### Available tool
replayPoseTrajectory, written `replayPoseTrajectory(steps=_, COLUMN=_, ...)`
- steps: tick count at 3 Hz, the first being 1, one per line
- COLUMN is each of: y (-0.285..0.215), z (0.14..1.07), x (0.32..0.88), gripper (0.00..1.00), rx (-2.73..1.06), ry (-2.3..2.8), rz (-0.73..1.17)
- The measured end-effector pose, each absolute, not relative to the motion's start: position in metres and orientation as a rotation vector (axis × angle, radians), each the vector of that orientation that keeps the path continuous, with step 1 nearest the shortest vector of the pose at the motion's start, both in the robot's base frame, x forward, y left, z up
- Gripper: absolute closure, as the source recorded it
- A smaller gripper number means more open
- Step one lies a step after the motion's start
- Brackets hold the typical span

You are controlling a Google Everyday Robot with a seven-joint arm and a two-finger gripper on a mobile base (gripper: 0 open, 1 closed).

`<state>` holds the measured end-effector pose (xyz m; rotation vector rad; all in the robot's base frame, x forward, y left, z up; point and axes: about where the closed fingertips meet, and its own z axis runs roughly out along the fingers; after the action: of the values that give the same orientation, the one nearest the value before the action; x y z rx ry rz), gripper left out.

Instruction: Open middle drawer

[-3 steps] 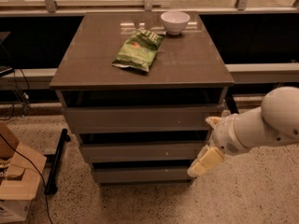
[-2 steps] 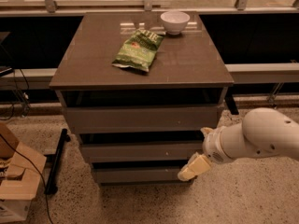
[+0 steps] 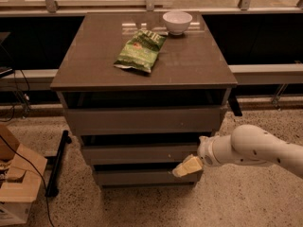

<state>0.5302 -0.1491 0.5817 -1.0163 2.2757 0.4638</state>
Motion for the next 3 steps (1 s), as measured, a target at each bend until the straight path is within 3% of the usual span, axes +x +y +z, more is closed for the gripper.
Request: replayPoseTrajectory(steps=3, y=-0.143, z=0.527, x=0.564, gripper=0.0, rx=-0.953, ry=2.31, rz=0.533)
